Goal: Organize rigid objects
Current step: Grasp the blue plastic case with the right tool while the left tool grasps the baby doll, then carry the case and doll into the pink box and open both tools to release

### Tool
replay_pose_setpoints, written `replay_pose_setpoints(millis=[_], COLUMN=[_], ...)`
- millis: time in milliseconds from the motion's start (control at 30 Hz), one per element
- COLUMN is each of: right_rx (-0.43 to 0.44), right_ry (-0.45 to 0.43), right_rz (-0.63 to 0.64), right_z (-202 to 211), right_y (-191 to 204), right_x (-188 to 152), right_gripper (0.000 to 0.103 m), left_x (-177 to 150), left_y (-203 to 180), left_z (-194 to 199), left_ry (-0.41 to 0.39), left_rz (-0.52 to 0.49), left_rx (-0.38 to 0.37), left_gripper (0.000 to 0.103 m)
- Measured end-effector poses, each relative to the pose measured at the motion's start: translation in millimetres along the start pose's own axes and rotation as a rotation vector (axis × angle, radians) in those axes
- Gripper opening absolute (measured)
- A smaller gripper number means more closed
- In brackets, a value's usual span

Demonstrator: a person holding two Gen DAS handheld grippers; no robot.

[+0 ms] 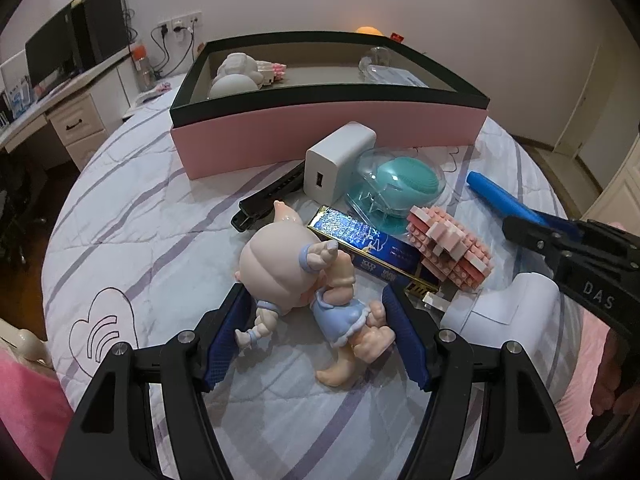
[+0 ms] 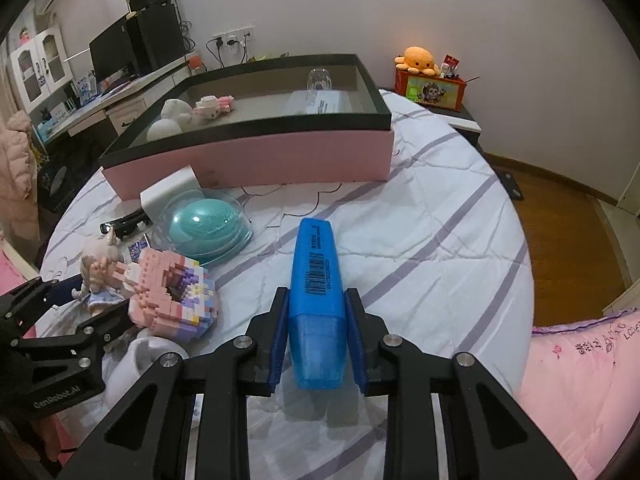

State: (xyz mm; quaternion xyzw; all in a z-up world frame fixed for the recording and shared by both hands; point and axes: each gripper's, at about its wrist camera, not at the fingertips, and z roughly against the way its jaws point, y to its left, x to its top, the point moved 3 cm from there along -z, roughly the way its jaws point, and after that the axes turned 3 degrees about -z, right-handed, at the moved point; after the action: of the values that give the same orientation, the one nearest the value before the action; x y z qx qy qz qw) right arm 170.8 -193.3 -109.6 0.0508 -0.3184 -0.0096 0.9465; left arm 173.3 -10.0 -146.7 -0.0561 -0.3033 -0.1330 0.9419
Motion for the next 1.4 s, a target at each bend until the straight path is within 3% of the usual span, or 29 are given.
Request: replay_pose_setpoints(millis=[233,367,467,533,733,1067,1400], right_rx=[0.012,0.023,0.025,0.025,0.018,0.037,0.071], right_ry=[-0.031,-0.058,-0.079,-0.099,-0.193,-0.388,-0.453], right_rz=[-0.014,-0.027,-0.036,-0.036,-0.018,0.056,0.106], right_z=[15,29,38,47,83,157,183], right_y=[-1,-2,-1,0,6,30,50], right_x=[0,0,1,1,7,9,-4], right_gripper=[0.027,0.027,0.027,0.027,0.027,0.027,0.027], left_x=[-4,-7,-8,-7,3,23,13], left_y=[6,3,8,9,15,15,5], left_z=[8,19,26,32,69,158,186], left_ry=[0.002,-0.033,-0.037,-0.050,-0.143,-0.386,-0.455], left_rz=[0.019,-0.026,0.003,0.002,0.013,0.010,0.008], left_rx=[0.010,0.075,0.036,0.052,0.070,0.155,0.191], left_gripper=[0.069,0.069,0.069,0.069,0.069,0.069,0.070])
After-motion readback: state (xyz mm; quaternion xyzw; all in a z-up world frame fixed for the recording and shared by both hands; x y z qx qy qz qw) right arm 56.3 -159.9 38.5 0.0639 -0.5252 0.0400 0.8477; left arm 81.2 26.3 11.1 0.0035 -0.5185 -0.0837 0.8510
